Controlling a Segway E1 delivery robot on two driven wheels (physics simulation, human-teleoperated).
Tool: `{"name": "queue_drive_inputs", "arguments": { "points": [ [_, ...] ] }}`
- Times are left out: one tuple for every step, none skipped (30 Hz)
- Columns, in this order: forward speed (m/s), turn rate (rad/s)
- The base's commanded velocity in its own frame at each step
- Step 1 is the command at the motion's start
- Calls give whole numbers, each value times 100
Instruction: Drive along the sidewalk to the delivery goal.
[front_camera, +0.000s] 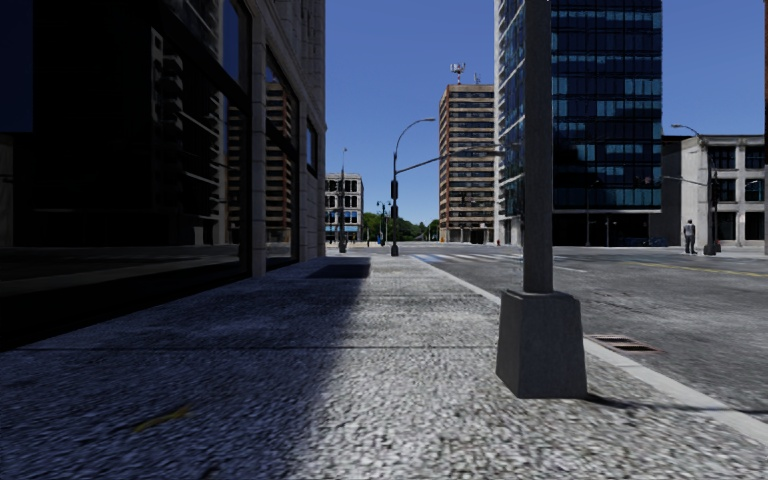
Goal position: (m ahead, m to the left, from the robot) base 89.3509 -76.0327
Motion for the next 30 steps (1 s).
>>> {"name": "queue_drive_inputs", "arguments": {
  "points": [
    [193, 0],
    [193, 0],
    [193, 0],
    [193, 0],
    [193, 0],
    [193, 0],
    [193, 0],
    [193, 0],
    [193, 0],
    [193, 0],
    [193, 0],
    [193, 0],
    [193, 0],
    [193, 0],
    [193, 0],
    [193, 0],
    [193, 0],
    [193, 0],
    [193, 0],
    [193, 0],
    [193, 0],
    [193, 0],
    [193, 0],
    [193, 0],
    [193, 0],
    [194, 0],
    [194, 0],
    [194, 0],
    [194, 0],
    [194, 0]
  ]
}}
